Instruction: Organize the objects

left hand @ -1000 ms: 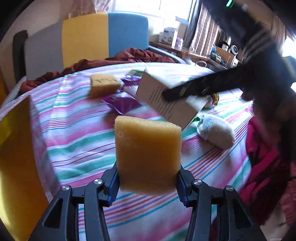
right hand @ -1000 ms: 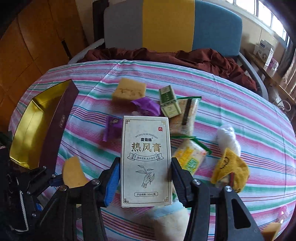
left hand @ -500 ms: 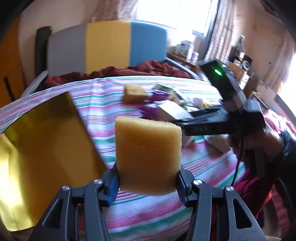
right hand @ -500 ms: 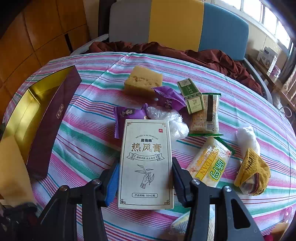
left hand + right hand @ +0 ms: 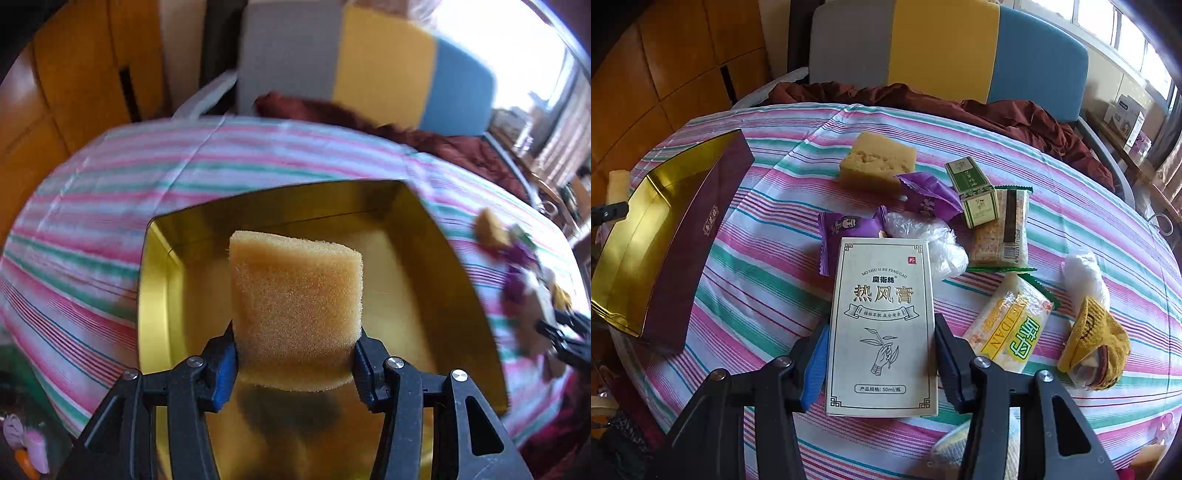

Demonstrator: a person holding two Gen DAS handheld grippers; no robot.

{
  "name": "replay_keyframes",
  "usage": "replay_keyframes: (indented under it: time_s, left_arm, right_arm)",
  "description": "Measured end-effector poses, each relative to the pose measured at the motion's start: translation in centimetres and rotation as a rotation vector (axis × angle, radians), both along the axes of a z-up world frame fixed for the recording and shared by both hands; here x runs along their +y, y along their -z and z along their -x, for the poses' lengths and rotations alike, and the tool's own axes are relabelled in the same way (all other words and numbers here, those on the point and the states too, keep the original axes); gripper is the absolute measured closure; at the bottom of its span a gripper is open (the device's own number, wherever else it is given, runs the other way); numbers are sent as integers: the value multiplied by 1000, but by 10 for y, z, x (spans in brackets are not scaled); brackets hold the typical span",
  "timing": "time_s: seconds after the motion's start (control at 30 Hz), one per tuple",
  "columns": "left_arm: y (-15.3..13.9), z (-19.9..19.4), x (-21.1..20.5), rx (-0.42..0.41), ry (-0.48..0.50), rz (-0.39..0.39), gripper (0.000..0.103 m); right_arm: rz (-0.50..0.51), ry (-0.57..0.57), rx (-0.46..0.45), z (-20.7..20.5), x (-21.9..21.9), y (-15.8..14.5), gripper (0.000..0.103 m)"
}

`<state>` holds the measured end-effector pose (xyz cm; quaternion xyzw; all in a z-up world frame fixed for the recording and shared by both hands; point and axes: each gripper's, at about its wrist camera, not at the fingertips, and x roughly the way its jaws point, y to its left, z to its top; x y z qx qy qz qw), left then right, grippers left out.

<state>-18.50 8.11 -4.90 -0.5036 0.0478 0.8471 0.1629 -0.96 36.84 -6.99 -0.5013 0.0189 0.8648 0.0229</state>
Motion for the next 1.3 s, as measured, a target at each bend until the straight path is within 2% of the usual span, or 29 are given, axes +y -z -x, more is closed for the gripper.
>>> replay_keyframes:
  time_s: [0.13, 0.33, 0.43, 0.53, 0.67, 0.8, 0.9, 1.07, 1.17, 1.3]
  left_arm:
    - [20, 31, -20, -66, -74, 22, 50]
    - [37, 51, -29, -105, -105, 51, 49]
    - [38, 56, -28, -79, -110, 70, 46]
    - [33, 58, -31, -76, -132, 34, 41]
    - [23, 51, -34, -32, -138, 26, 34]
    - [1, 28, -40, 37, -143, 1, 35]
    - [-19, -4, -44, 121, -138, -7, 35]
    - [-38, -62, -60, 224, -137, -20, 34]
    - [-38, -89, -71, 241, -148, -33, 34]
    - [-34, -112, -86, 227, -187, -76, 34]
  right_arm:
    - [4, 1, -3, 0, 1, 1, 51]
    - [-12, -7, -29, 3, -1, 6, 51]
    - [-11, -6, -29, 2, 0, 6, 51]
    - [-11, -6, -29, 2, 0, 6, 51]
    - [-11, -6, -29, 2, -1, 6, 51]
    - [-11, -3, -29, 2, 0, 5, 51]
    - [-10, 10, -21, -1, 2, 2, 51]
    - [38, 55, 46, -12, 3, -23, 51]
    - [51, 37, 88, -16, -15, -44, 51]
    - [60, -66, 129, -9, -66, -69, 51]
